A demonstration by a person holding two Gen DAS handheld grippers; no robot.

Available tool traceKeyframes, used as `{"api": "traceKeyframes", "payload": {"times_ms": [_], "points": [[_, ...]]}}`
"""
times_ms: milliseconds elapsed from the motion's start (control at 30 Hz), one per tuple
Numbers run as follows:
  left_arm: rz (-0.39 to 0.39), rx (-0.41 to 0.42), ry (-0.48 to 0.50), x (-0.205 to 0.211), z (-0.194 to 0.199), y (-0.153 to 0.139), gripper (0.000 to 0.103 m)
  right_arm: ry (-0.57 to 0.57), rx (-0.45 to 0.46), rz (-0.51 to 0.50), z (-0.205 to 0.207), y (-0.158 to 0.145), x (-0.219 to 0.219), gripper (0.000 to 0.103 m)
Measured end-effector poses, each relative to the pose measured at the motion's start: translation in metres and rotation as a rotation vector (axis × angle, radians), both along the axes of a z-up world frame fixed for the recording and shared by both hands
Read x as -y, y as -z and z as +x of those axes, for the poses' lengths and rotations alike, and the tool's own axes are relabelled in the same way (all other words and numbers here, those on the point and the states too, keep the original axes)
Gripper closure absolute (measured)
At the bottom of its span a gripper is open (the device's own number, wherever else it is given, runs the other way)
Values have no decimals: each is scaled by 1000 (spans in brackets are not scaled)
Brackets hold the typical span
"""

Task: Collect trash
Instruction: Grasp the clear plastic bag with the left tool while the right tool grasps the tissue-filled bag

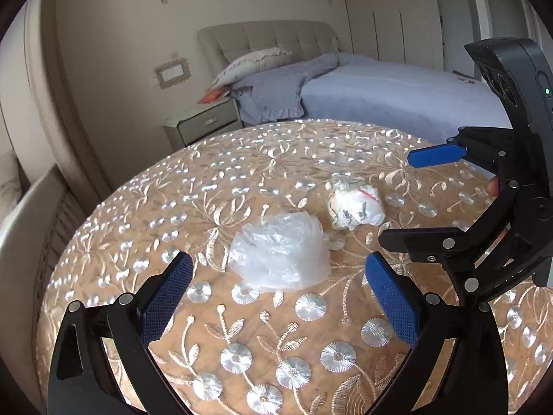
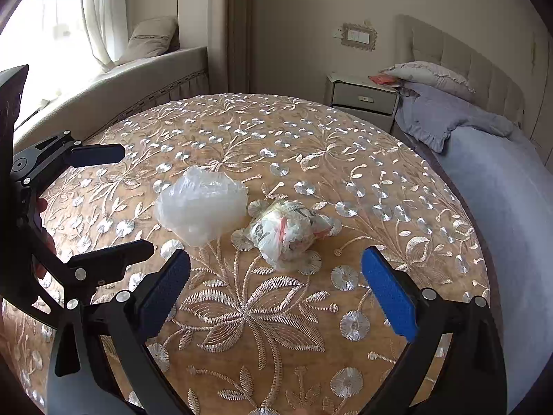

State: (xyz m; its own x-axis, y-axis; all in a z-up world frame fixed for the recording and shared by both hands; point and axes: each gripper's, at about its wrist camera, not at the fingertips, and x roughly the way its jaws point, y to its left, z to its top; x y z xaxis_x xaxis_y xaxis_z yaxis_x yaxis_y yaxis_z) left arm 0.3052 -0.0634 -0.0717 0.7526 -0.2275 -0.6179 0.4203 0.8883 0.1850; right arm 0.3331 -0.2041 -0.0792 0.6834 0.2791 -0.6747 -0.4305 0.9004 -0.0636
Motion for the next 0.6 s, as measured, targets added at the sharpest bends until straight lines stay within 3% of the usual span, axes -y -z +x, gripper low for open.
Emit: {"api": "traceKeyframes", "payload": {"times_ms": [300, 367, 433, 500, 600], "points": [[9, -135, 51, 4, 46, 26, 6, 55, -88, -20, 47, 26, -2, 4], [-13, -183, 56, 2, 52, 30, 27, 49, -107, 6, 50, 27, 1, 7], [-22, -226, 49, 1, 58, 34, 37, 40, -120, 10, 51, 27, 0, 16], [-48, -241, 45, -1, 60, 34, 42, 22, -149, -11, 51, 32, -6, 36], [-69, -232, 19, -3, 55, 31, 52, 2, -125, -22, 42, 28, -11, 40]]}}
